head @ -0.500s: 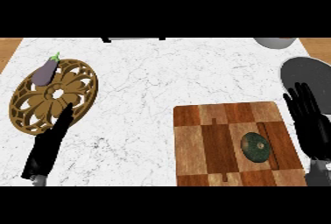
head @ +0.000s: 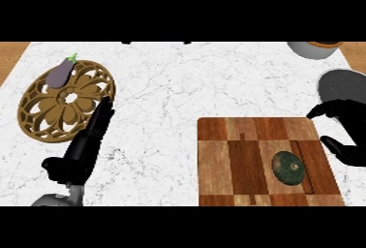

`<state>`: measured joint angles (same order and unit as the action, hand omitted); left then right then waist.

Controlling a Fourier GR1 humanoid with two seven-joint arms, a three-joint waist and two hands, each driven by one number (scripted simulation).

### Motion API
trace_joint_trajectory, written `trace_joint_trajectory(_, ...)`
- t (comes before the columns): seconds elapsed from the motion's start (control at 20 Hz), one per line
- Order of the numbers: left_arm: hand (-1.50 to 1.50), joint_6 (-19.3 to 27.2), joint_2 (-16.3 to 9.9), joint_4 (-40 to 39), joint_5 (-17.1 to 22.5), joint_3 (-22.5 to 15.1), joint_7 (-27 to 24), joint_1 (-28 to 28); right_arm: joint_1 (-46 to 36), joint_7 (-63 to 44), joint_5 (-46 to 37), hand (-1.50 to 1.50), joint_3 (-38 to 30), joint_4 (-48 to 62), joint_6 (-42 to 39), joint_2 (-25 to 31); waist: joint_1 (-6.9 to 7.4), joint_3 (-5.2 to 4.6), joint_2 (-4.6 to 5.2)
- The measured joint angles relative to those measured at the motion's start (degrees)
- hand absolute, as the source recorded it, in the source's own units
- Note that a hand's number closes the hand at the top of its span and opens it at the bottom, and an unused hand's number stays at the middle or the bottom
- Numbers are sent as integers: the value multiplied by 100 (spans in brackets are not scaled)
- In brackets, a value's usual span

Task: Pick the squash from the cutting board and place it in the pan

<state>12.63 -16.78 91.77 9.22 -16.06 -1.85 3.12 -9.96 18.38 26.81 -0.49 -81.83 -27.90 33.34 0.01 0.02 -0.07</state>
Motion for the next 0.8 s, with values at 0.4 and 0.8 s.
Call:
trace_joint_trajectory(0.4,0,-52,407,-11,48,-140,-363,-1,143,1439,-1059,-150,-431,650,-928,1144,28,13,27)
trace_joint_trajectory(0.8,0,-130,510,-145,-5,-142,-449,81,-326,1764,-2251,-150,119,517,-538,1738,88,6,30)
